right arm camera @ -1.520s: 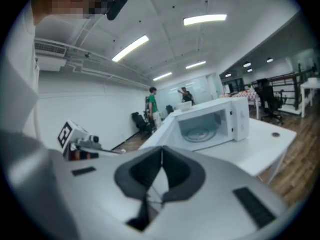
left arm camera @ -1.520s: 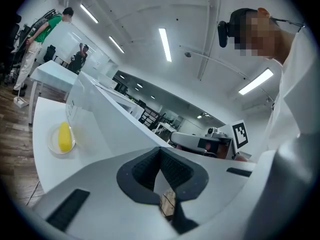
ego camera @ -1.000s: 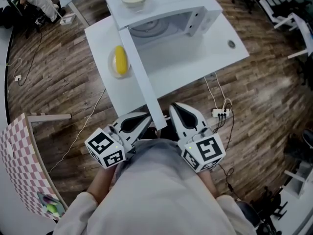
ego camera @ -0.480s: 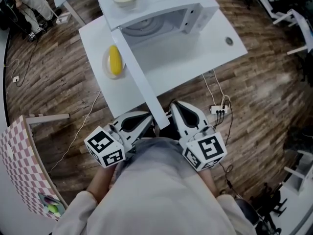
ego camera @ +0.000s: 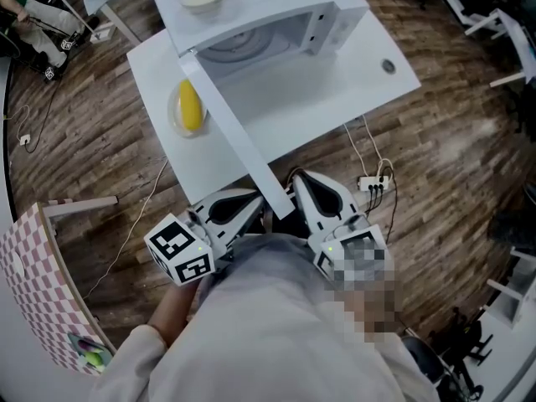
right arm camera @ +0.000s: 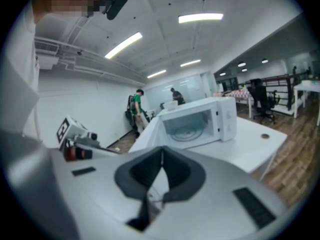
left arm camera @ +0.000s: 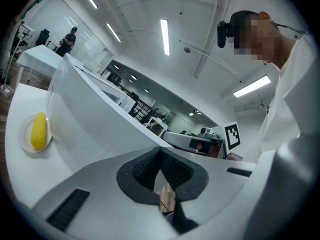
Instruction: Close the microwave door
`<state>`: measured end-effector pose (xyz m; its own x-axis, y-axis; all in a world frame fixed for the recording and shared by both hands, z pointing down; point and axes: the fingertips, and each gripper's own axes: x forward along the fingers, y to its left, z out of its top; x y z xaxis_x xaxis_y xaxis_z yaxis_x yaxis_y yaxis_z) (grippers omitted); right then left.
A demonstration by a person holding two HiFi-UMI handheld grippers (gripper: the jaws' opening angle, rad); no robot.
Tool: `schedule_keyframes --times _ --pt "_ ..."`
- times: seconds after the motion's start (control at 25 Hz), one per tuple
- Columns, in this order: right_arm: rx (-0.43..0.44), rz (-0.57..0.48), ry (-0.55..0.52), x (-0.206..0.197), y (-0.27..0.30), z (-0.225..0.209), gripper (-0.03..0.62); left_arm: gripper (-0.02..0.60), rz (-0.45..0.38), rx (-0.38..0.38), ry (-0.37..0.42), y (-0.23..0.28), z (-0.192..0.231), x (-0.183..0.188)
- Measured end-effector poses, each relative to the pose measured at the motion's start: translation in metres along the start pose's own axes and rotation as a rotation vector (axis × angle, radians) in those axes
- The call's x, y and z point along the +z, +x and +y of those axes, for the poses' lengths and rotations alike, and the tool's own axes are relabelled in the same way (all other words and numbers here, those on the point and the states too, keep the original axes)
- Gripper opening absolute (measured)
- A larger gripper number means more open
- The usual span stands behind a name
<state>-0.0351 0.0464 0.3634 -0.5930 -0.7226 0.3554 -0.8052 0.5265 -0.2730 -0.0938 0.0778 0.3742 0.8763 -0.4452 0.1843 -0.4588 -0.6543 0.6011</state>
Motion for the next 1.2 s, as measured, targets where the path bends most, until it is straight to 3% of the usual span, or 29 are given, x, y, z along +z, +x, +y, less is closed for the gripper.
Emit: schedule_keyframes --times 1.2 --pt "-0.032 0.001 0.068 0.001 -0.002 -0.033 0.023 0.017 0.051 -0.027 -0.022 0.031 0.001 0.007"
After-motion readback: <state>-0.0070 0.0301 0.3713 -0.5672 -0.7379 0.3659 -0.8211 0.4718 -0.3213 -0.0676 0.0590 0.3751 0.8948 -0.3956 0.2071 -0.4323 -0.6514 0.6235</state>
